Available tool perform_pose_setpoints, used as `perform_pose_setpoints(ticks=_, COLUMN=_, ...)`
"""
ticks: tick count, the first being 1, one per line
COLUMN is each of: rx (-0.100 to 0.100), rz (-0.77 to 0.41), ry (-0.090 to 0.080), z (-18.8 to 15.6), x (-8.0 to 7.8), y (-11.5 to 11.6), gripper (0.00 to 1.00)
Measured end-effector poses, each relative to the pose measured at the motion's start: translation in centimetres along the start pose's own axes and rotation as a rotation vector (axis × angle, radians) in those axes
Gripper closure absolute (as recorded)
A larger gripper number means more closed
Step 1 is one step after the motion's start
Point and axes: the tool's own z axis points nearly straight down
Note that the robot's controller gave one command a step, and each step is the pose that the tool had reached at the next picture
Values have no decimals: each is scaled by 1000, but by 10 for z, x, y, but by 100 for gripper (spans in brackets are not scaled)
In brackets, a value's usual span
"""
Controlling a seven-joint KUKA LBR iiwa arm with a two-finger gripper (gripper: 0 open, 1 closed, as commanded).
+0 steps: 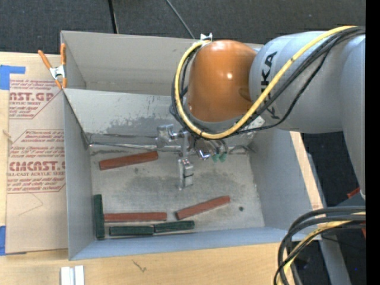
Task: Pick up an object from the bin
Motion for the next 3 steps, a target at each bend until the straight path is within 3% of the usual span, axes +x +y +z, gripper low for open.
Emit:
perform_pose_setpoints(ticks=1, rx=1, rz=-61, ry=-15, z=21, x=14, y=-13, gripper=0)
perform_pose_setpoints(ticks=2, rx=0, rz=-40, ry=-5, z=100, x=63, y=32, gripper=0)
perform_pose_setpoints(ticks=3, rx=-3, rz=-144, ry=1, z=74, x=71, y=-6, gripper=0)
